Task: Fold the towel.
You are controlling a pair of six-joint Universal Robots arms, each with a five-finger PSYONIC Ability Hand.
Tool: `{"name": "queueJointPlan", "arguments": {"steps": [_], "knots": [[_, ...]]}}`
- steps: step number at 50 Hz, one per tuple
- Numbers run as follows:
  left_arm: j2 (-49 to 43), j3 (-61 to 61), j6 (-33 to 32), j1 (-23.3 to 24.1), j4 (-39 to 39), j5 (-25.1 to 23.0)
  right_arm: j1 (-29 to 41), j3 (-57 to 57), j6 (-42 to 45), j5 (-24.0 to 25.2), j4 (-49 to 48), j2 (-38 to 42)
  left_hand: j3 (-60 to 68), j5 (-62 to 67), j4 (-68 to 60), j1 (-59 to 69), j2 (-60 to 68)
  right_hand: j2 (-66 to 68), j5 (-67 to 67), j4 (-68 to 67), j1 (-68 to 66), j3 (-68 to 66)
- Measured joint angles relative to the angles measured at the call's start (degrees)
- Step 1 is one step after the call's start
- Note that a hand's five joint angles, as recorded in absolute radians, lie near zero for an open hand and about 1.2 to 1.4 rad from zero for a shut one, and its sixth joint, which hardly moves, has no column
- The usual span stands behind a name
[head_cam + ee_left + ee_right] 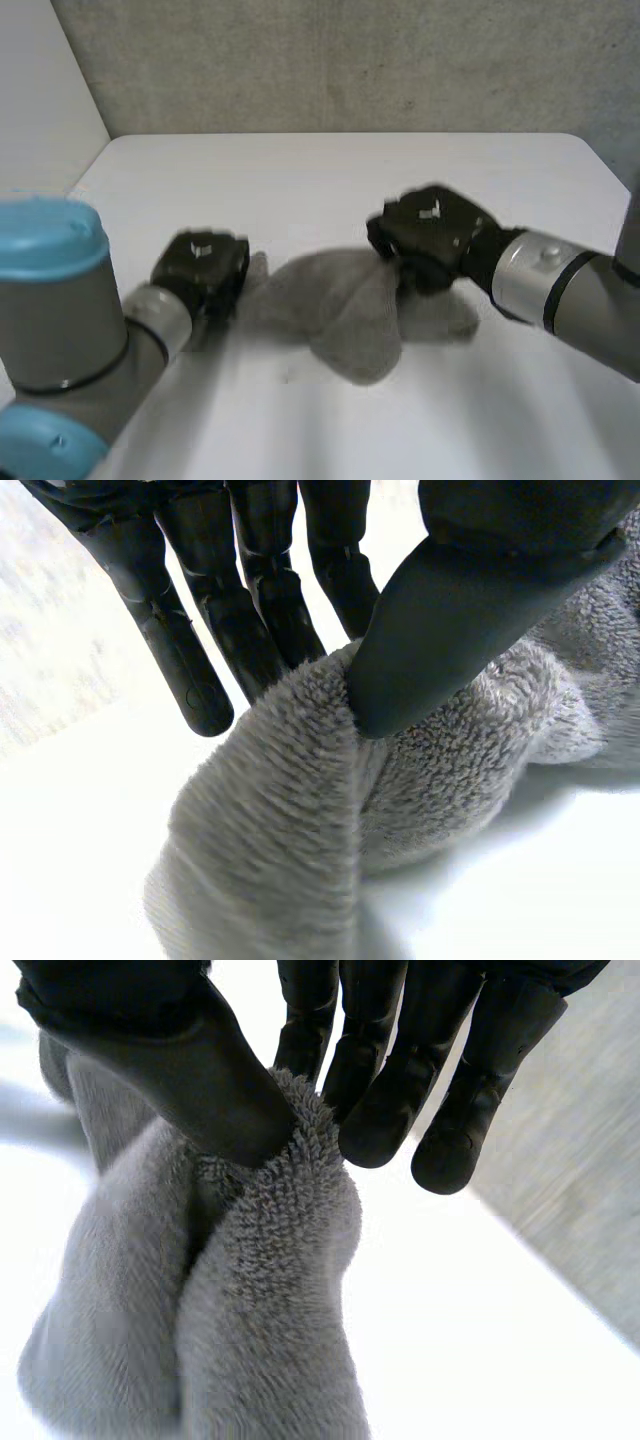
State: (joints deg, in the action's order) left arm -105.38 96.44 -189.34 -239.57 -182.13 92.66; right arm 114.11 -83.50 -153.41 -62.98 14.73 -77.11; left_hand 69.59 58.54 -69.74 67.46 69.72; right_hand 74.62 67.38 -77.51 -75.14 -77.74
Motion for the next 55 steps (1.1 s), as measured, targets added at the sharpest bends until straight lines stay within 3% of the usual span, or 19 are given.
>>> {"name": "queueJointPlan", "arguments": {"steps": [8,20,22,25,29,34,41,48,55], "knots": [[1.8,9.0,0.5,0.2,1.9,-0.3,-3.6,-1.9,10.9,-0.1,8.8,3.9,0.0,0.0,0.0,0.0,0.0,0.0,0.0,0.0,0.0,0.0],[9.6,16.9,-0.2,1.3,11.2,-1.3,-8.2,-9.1,25.6,1.3,17.3,1.2,0.0,0.0,0.0,0.0,0.0,0.0,0.0,0.0,0.0,0.0],[10.6,17.9,-0.4,2.1,12.2,-1.8,-8.5,-10.4,28.8,1.5,19.3,0.8,0.0,0.0,0.0,0.0,0.0,-1.8,-3.1,3.3,1.8,3.6],[11.6,18.8,-1.2,3.4,13.2,-2.7,-9.2,-11.8,33.2,2.2,22.3,0.3,-15.4,-14.4,15.7,-14.3,-15.6,-23.9,-26.8,26.2,25.2,26.3],[12.0,18.6,-2.6,4.3,13.6,-3.4,-10.4,-12.2,34.3,4.0,23.1,0.0,-32.8,-31.4,33.0,-30.5,-33.0,-37.8,-42.1,41.4,38.9,41.6],[12.0,15.5,-4.5,3.2,13.5,-3.6,-11.7,-11.0,25.1,7.5,17.4,-0.8,-39.7,-38.9,39.9,-37.4,-39.9,-40.7,-46.5,44.7,42.2,45.1],[11.9,6.3,-4.9,0.1,13.4,-3.4,-13.0,-10.4,1.3,11.6,5.0,-6.2,-42.6,-41.7,42.7,-40.3,-42.9,-43.7,-48.2,46.4,44.9,46.8],[8.9,-1.9,-4.6,-1.6,13.2,-3.2,-13.3,-10.1,-10.7,11.6,1.2,-7.7,-44.8,-44.0,45.0,-42.5,-45.0,-46.0,-50.7,49.1,46.9,49.0],[-0.3,-7.5,-4.5,-1.7,13.7,-2.7,-12.8,-5.2,-17.7,9.2,1.5,-1.7,-44.9,-44.0,45.1,-42.6,-45.1,-46.5,-51.5,49.1,47.7,49.6]]}}
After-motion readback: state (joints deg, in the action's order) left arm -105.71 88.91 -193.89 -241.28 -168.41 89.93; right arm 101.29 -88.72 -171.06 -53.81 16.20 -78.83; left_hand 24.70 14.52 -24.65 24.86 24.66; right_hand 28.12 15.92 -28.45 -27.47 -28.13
